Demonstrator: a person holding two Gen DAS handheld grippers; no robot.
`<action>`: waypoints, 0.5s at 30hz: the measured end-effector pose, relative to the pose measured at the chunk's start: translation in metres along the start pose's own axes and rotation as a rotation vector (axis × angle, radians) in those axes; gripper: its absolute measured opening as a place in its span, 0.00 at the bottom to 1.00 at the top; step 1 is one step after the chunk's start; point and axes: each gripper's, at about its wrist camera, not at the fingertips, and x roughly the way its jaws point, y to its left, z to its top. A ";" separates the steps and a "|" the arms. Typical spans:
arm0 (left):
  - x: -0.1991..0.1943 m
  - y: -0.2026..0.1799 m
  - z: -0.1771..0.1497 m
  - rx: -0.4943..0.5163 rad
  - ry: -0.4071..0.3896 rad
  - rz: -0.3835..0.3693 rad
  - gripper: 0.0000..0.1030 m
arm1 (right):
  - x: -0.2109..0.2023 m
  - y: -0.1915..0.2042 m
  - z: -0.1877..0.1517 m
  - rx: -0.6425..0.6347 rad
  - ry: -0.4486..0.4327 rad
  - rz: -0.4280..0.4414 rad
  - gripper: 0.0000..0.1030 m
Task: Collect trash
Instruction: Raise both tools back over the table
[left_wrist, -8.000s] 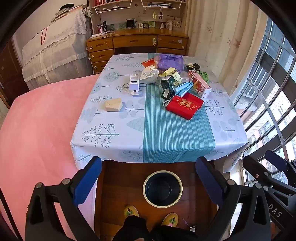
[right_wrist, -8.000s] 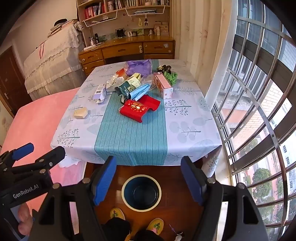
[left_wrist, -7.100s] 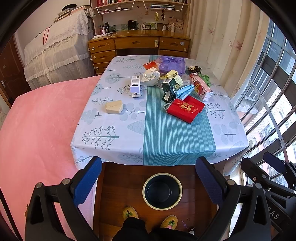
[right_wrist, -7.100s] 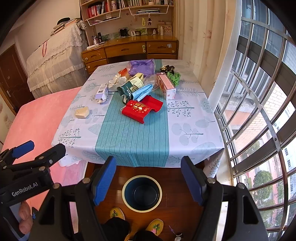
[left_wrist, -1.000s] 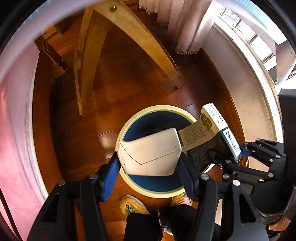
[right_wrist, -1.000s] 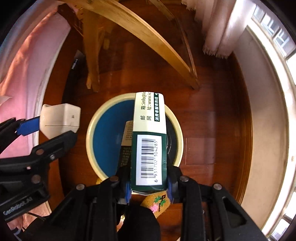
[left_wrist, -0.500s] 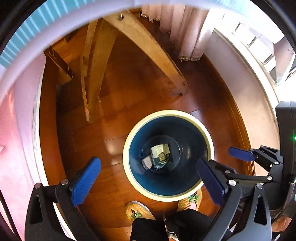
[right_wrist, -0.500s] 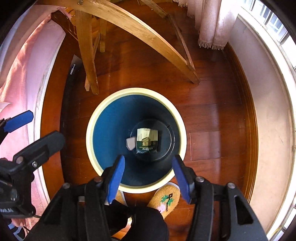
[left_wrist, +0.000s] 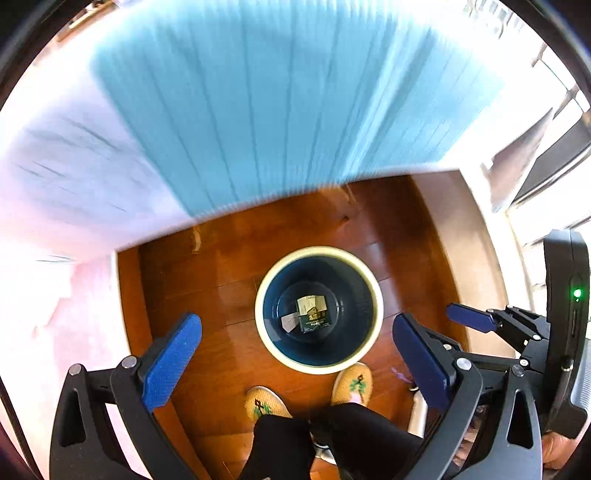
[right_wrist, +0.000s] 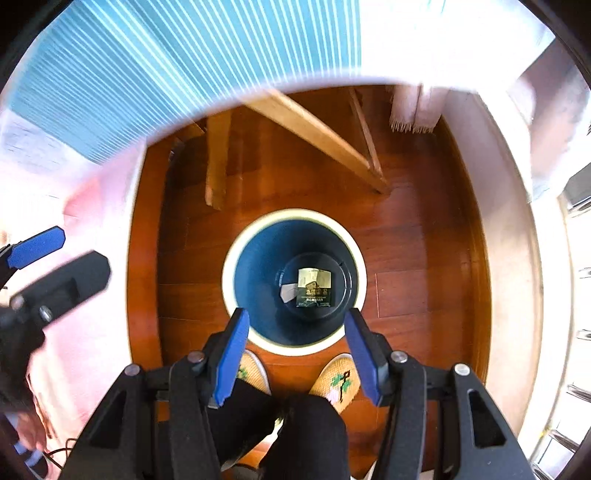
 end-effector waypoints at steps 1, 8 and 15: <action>-0.018 0.002 0.004 -0.007 -0.009 -0.002 0.99 | -0.021 0.003 0.001 -0.009 -0.009 0.001 0.53; -0.153 0.020 0.032 -0.064 -0.114 0.010 0.99 | -0.145 0.023 0.021 -0.077 -0.103 0.037 0.53; -0.263 0.038 0.053 -0.169 -0.288 0.038 0.99 | -0.242 0.034 0.053 -0.149 -0.271 0.055 0.53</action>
